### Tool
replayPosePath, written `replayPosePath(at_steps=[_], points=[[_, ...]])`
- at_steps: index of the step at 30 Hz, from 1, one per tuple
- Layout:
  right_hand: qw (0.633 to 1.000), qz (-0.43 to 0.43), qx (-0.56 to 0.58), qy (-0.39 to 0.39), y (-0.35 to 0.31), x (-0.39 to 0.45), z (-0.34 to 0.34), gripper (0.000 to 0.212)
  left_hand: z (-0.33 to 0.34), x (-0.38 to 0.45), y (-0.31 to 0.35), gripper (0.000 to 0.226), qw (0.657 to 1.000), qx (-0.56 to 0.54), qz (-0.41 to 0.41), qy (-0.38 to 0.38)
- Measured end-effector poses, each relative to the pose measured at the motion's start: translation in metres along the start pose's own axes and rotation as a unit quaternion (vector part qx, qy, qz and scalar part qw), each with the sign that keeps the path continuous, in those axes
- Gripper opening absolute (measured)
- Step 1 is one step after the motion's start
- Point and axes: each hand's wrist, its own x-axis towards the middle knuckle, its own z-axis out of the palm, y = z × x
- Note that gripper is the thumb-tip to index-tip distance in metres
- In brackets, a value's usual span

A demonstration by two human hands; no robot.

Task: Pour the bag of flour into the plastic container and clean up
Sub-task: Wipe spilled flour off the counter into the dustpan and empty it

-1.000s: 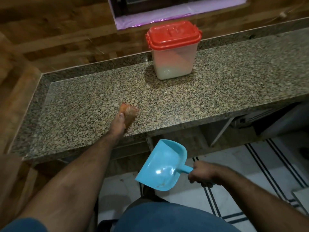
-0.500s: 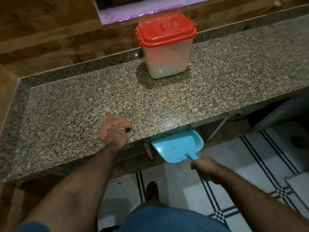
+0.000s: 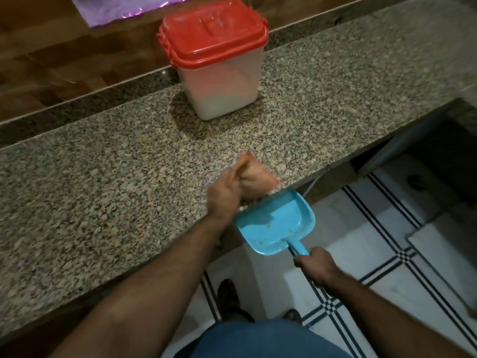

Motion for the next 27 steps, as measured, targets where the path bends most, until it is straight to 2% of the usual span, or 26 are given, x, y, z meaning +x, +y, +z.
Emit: replayPosePath(at_steps=[2,4,6,7,9,13,15,16,17,19,21,24,27], points=[[1.000,-0.004,0.002,0.004,0.002,0.002,-0.004,0.017,-0.026,0.005,-0.021,0.017,0.997,0.000,0.001,0.082],[1.000,-0.011,-0.004,0.006,0.003,0.006,-0.009,0.018,-0.036,0.004,-0.045,0.022,0.987,0.087,-0.009,0.131],[1.000,-0.015,-0.010,0.006,0.004,0.009,-0.014,0.019,-0.028,-0.004,-0.059,0.036,0.967,0.221,-0.035,0.118],[1.000,-0.018,-0.013,0.005,0.004,0.011,-0.017,0.019,-0.018,-0.012,-0.060,0.046,0.955,0.278,-0.053,0.087],[1.000,-0.023,-0.014,-0.002,0.006,0.015,-0.025,0.019,0.014,-0.022,-0.045,0.052,0.949,0.305,-0.076,0.033],[0.999,-0.033,-0.009,-0.021,0.018,0.024,-0.050,0.018,0.080,-0.008,0.023,0.043,0.979,0.179,-0.085,-0.053],[0.999,-0.033,0.007,-0.029,0.026,0.030,-0.066,0.018,0.097,0.008,0.066,0.032,0.987,0.025,-0.118,-0.109],[0.999,-0.032,0.012,-0.029,0.031,0.032,-0.076,0.018,0.104,0.014,0.087,0.025,0.980,-0.072,-0.140,-0.124],[0.999,-0.031,0.014,-0.028,0.035,0.036,-0.087,0.019,0.109,0.020,0.107,0.021,0.974,-0.136,-0.147,-0.104],[0.999,-0.027,0.022,-0.023,0.044,0.044,-0.108,0.025,0.127,0.037,0.137,0.017,0.980,-0.153,-0.126,-0.038],[0.999,-0.024,0.031,-0.018,0.052,0.053,-0.126,0.028,0.151,0.051,0.159,0.023,0.990,-0.121,-0.069,-0.024],[0.999,-0.020,0.035,-0.013,0.063,0.065,-0.147,0.023,0.204,0.081,0.180,0.051,0.997,-0.012,0.009,-0.078],[0.999,-0.028,0.031,-0.015,0.069,0.073,-0.160,0.023,0.264,0.104,0.182,0.062,0.968,0.146,0.101,-0.179]])
